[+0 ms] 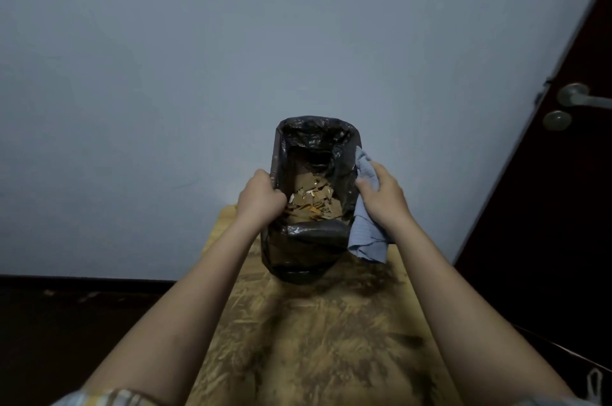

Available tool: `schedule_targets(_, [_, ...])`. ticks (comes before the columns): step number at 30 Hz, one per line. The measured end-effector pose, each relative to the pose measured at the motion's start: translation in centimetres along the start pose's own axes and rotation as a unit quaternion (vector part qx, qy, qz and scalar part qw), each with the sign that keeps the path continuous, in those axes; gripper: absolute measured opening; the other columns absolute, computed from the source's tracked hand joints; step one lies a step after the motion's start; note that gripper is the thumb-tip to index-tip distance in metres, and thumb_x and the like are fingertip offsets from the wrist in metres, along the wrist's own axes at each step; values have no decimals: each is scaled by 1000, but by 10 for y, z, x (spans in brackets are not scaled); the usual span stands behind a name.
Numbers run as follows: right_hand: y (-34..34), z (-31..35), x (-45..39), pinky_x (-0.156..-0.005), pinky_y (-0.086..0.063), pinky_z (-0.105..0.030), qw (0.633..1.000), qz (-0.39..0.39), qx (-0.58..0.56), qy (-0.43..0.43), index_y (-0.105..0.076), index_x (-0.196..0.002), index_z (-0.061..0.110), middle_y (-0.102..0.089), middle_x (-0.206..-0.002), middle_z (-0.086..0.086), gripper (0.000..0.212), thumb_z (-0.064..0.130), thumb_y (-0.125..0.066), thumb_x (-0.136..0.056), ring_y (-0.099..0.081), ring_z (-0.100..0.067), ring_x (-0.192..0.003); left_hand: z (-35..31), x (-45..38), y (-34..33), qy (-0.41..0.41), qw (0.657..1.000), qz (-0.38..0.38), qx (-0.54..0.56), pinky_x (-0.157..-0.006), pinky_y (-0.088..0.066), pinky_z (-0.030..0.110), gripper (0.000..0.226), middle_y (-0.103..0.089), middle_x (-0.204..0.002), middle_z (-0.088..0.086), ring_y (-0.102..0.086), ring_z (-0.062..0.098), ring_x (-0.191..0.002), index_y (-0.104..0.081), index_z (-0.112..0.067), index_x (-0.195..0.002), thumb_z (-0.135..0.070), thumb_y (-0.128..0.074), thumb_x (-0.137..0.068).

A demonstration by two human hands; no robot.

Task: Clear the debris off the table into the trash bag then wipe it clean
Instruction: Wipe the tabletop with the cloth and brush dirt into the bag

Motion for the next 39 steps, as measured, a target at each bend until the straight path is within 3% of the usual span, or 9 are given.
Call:
schedule_targets(5, [-34,21,12,-96,-48,-43,999,27,27,-16,-39,-142,25,-57,-130,-6,57,22,-60,-89,-56,-28,-113,29,5,28,7,1000,-14,-6,-67,-39,35,18,-56,-100,15,-55,38,-93,-47,-4,-102,-10,-49,-86])
schedule_targets(14, [-96,44,23,-87,-52,-43,999,-7,-15,-30,-44,-136,31,-59,-120,-4,54,14,-56,-86,-59,-28,-101,77,9,61,-13,997,-50,-49,-67,-42,37,17,-56,-102,15,-57,38,-91,-46,-6,-107,-12,-47,-91])
schedule_targets(18, [-122,46,25,-79,-53,-36,998,-7,-57,-37,-48,-131,33,-60,-113,-1,51,11,-56,-86,-59,-23,-94,97,7,71,-35,991,-64,-109,-70,-44,40,22,-55,-108,15,-58,38,-95,-46,-6,-112,-20,-47,-94])
schedule_targets(22, [-142,48,25,-78,-56,-41,997,-6,-62,-45,-48,-131,34,-59,-110,0,51,12,-57,-86,-60,-23,-92,119,6,78,-49,985,-69,-152,-71,-42,39,28,-53,-113,13,-55,34,-101,-49,-8,-114,-29,-50,-95])
schedule_targets(25, [-153,48,25,-75,-56,-41,997,-4,-69,-43,-47,-131,35,-59,-108,2,51,12,-57,-86,-60,-20,-88,132,5,81,-55,987,-68,-136,-76,-43,38,33,-52,-114,12,-52,31,-104,-51,-9,-120,-31,-53,-95])
schedule_targets(30, [-173,49,25,-64,-49,-27,994,-7,-101,-46,-47,-133,35,-58,-108,5,52,12,-57,-87,-57,-9,-83,148,4,87,-43,993,-79,-72,-78,-44,36,39,-52,-112,11,-55,29,-101,-49,-11,-126,-33,-55,-94])
schedule_targets(34, [-188,51,24,-62,-46,-24,989,-12,-136,-59,-46,-135,33,-57,-111,4,53,11,-57,-88,-58,-11,-86,158,3,90,-21,996,-79,-37,-78,-47,37,41,-50,-114,10,-56,29,-100,-45,-15,-130,-32,-55,-94])
schedule_targets(39, [-200,52,27,-55,-44,-20,987,-15,-148,-61,-47,-134,33,-59,-107,4,51,11,-57,-89,-57,-6,-80,165,7,90,8,996,-86,-23,-71,-38,28,39,-48,-116,9,-55,26,-99,-46,-14,-129,-30,-54,-94])
Point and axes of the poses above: each hand's wrist, its own x-axis away from the middle knuckle, its own y-axis out of the back of the hand, z = x × y, the point moved 1 cm from there along -x, towards the middle knuckle
